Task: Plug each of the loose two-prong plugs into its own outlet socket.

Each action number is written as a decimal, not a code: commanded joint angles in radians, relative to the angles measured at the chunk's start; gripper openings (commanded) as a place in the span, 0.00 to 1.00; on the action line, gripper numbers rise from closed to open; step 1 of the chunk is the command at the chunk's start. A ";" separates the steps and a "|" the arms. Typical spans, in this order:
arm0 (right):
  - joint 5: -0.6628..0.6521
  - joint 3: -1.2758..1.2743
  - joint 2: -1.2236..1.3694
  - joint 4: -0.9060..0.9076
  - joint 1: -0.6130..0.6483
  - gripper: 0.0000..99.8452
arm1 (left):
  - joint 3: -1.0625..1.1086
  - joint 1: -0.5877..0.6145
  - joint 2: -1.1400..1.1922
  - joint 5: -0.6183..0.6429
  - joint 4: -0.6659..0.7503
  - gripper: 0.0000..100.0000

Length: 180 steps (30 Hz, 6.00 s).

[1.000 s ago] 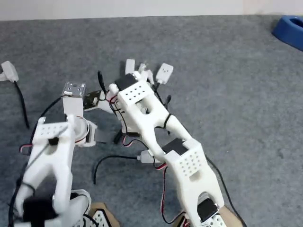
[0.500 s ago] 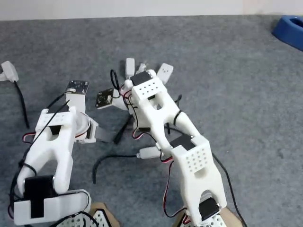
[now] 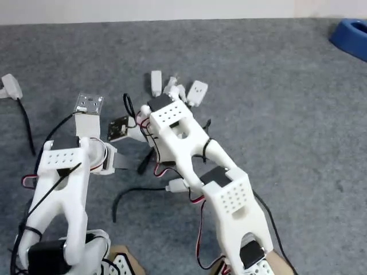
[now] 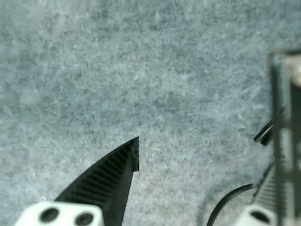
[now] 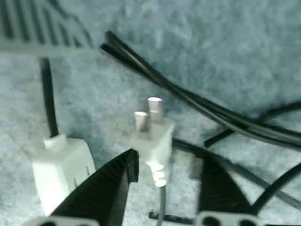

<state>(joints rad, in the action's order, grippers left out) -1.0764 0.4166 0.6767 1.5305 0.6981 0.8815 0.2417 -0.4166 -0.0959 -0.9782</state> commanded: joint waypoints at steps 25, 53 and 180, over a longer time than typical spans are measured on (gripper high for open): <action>0.012 -0.059 0.077 -0.047 -0.168 0.01 | -0.002 0.002 -0.031 -0.008 -0.012 0.41; 0.012 -0.061 0.091 -0.039 -0.283 0.15 | -0.002 -0.016 -0.031 -0.008 -0.012 0.41; 0.638 -1.234 -1.923 0.116 -0.673 0.01 | -0.272 -0.997 0.246 -0.341 -0.298 0.26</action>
<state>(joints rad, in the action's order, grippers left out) -0.4289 -0.8201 -1.2582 1.6625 0.0322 0.6621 -0.7173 -0.1312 -0.4289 -1.2129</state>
